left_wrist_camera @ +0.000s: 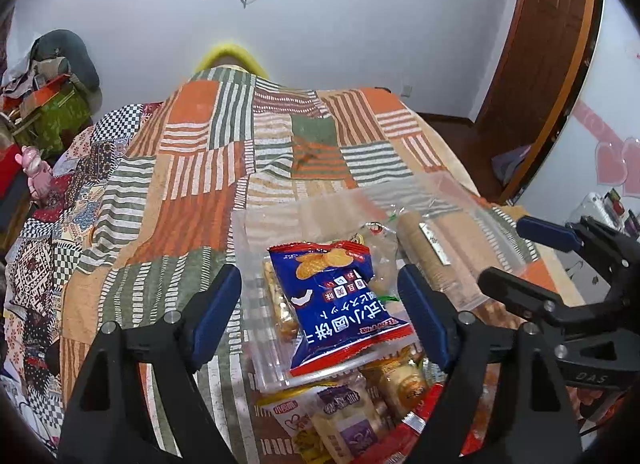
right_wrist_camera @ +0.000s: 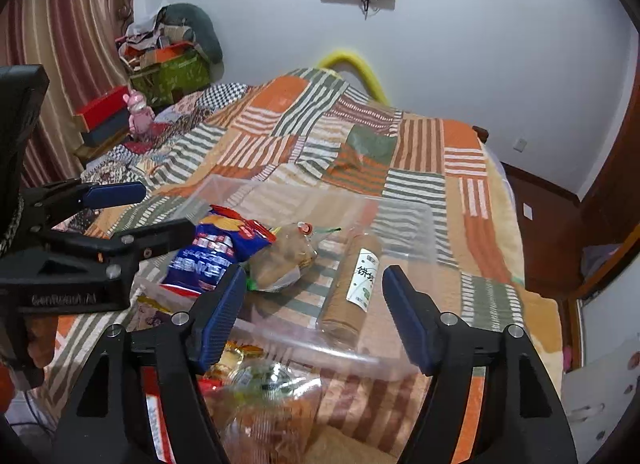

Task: Organize snacks
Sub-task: 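Lower the blue bag into the box with the left tool while the right drops the cookie bag, then grasp the red snack bag with the left tool while the right grasps the orange cake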

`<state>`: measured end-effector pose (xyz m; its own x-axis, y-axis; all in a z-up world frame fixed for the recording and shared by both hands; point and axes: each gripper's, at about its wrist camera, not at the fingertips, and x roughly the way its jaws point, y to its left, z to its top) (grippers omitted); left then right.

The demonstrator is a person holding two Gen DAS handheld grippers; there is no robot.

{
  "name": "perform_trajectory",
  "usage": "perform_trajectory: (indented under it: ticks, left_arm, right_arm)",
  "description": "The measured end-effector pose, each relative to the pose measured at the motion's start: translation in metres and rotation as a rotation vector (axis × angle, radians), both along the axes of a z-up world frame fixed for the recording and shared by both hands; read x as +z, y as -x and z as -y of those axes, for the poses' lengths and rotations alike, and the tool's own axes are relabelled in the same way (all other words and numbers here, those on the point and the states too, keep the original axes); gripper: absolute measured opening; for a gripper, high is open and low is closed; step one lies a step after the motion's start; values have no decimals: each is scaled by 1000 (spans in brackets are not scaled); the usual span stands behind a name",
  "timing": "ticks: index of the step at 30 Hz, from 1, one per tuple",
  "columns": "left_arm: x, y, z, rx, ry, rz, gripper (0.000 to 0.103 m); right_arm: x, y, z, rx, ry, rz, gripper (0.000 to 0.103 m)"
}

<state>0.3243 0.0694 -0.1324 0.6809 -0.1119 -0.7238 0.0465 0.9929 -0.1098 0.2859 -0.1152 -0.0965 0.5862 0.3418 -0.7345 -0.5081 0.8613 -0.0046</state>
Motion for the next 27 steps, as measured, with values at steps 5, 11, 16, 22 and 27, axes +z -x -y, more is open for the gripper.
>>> perform_trajectory:
  ticks: [5, 11, 16, 22, 27]
  left_arm:
    - [13, 22, -1, 3, -10, 21, 81]
    - [16, 57, -1, 1, -18, 11, 81]
    - [3, 83, 6, -30, -17, -29, 81]
    - [-20, 115, 28, -77, -29, -70, 82]
    - [-35, 129, 36, -71, 10, -87, 83]
  right_arm:
    - [14, 14, 10, -9, -28, 28, 69]
    - [22, 35, 25, -22, -62, 37, 72]
    - [14, 54, 38, -40, -64, 14, 72]
    - [-3, 77, 49, -44, -37, -28, 72]
    - [-20, 84, 53, -55, -33, -68, 73]
